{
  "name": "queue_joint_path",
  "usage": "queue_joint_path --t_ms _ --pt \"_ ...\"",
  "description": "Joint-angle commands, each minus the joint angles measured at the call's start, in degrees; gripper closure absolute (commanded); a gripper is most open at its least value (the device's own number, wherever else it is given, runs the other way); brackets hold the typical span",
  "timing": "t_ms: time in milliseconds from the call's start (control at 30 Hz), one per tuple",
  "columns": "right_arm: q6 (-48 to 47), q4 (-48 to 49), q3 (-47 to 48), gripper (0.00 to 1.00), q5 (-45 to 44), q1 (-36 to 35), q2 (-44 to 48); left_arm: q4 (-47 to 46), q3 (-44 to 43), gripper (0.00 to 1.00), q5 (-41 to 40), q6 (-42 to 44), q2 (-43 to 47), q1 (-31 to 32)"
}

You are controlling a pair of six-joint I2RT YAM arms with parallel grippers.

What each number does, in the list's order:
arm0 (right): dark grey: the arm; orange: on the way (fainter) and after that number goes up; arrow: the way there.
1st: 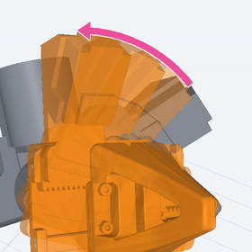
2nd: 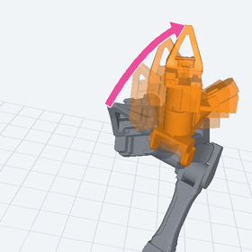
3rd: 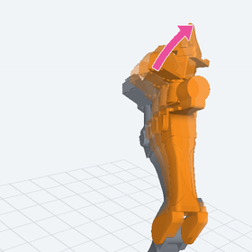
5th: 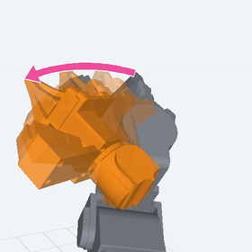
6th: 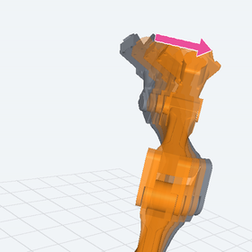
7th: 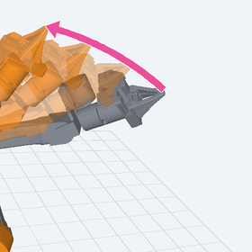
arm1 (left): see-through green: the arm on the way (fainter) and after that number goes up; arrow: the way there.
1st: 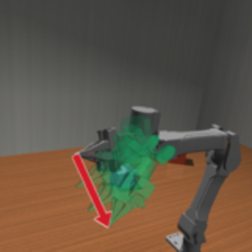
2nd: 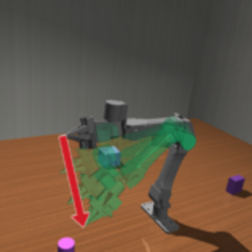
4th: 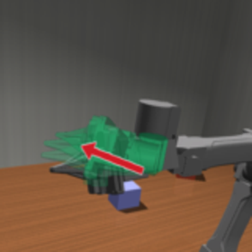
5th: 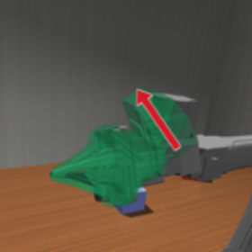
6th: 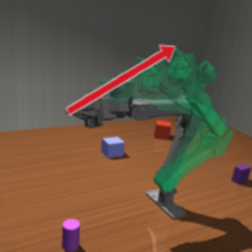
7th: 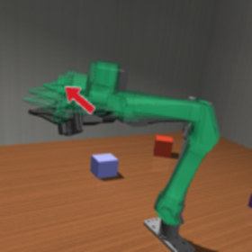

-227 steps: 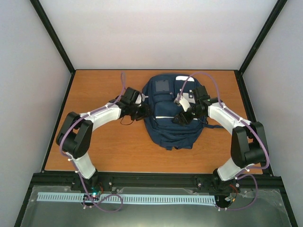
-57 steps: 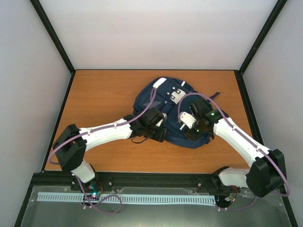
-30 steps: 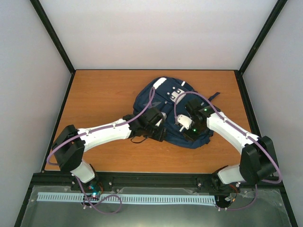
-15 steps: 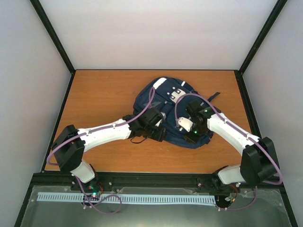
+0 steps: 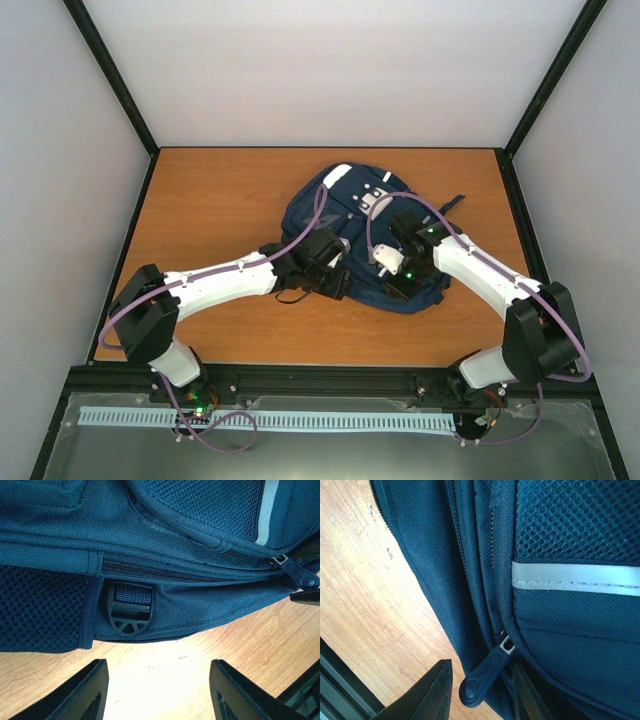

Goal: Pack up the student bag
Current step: Zip the student bag at the center of the board.

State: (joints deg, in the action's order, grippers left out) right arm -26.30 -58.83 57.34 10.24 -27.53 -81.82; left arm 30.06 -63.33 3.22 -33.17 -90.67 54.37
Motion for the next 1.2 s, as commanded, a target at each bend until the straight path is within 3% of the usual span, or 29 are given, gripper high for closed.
queue_joint_path --t_ms 0,367,500,700,1000,1167 --pt "1.68 4.90 1.57 0.64 -0.30 -0.52 -1.76 0.17 0.11 0.41 -0.44 -0.76 1.47 -0.41" --pt "1.61 4.91 -0.47 0.85 -9.61 -0.51 1.20 -0.41 0.30 0.42 -0.54 -1.40 2.03 -0.40" --pt "1.31 3.79 -1.17 0.96 -10.41 -0.50 3.66 -1.24 0.23 0.42 0.14 -2.25 2.10 -0.41" --pt "0.97 4.44 -3.26 0.97 -10.18 -0.51 5.23 -5.81 0.18 0.42 2.41 -5.24 1.52 -0.42" --pt "-0.21 5.04 -3.58 0.97 -8.46 -0.51 7.78 -20.61 0.25 0.38 6.18 -26.64 -1.41 -0.42" --pt "-0.48 5.35 -4.32 0.97 -8.31 -0.51 10.45 -26.21 1.07 0.42 7.25 -39.43 -5.64 -0.41"
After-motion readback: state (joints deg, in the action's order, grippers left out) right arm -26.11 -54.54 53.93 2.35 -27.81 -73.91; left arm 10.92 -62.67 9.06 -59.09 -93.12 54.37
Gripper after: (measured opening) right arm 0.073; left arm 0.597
